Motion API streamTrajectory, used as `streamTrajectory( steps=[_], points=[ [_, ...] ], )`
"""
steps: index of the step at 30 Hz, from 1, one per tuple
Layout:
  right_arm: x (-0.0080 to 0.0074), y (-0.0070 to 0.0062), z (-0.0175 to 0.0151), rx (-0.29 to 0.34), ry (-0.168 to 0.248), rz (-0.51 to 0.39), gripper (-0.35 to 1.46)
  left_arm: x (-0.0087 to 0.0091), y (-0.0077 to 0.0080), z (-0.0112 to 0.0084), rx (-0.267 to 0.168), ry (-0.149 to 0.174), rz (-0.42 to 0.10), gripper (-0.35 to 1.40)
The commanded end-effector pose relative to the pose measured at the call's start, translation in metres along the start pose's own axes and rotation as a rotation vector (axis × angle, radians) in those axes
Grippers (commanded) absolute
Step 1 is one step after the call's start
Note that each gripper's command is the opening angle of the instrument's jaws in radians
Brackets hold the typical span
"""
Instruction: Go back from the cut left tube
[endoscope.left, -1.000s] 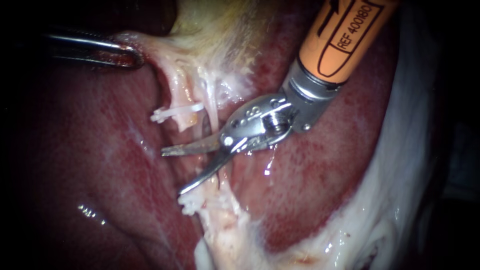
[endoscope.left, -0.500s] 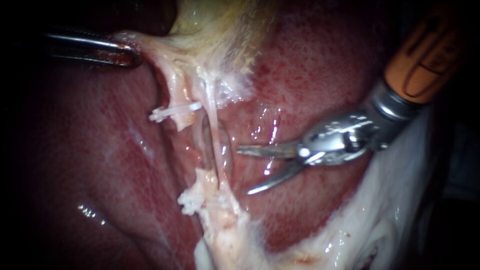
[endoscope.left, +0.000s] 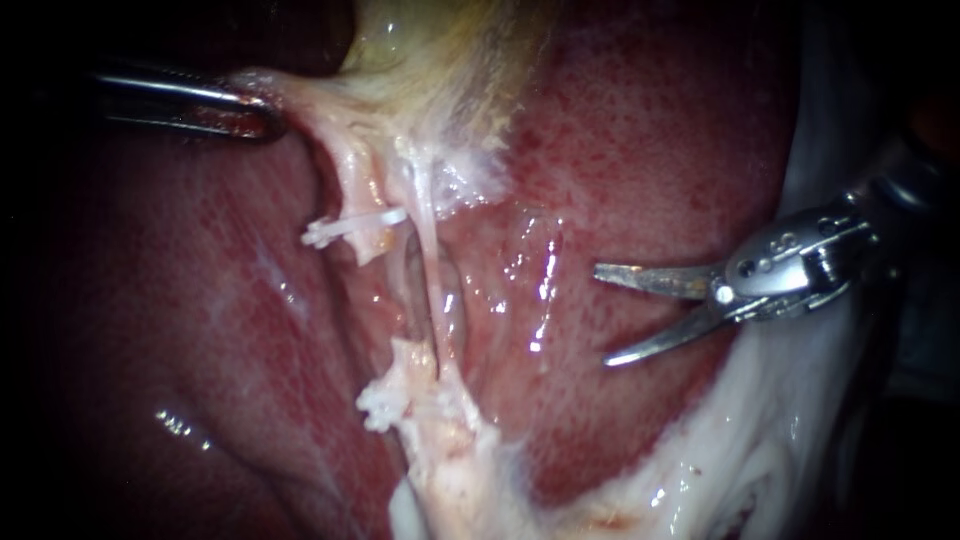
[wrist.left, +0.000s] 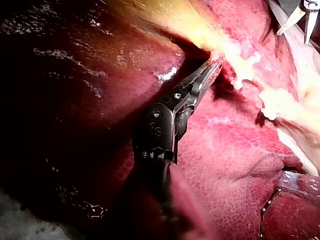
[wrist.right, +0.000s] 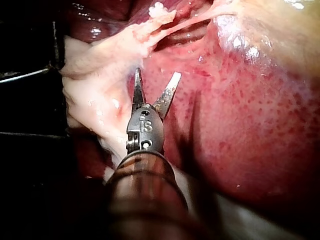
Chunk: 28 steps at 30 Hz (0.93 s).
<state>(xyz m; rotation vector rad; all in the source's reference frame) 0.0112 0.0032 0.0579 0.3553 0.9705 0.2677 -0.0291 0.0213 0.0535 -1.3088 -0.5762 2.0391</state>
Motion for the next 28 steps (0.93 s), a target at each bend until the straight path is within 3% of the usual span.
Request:
streamTrajectory(
  steps=[1,6,17,28],
  points=[
    [0.0000,-0.0001,0.0000,0.005,0.001,0.002,1.45,0.0000,0.0000,0.0001,0.001,0.000,0.001,-0.35],
    [-0.0002,-0.0001,-0.0002,0.007,0.002,0.001,1.45,-0.0010,0.0000,0.0013,0.006,0.004,0.006,-0.35],
    [-0.0003,-0.0001,-0.0004,0.007,0.002,0.001,1.45,-0.0039,-0.0002,0.0050,-0.007,-0.034,0.013,-0.35],
    [-0.0001,0.0000,-0.0003,0.013,0.003,0.002,1.45,-0.0036,-0.0003,0.0047,-0.014,-0.038,0.012,-0.35]
  ],
)
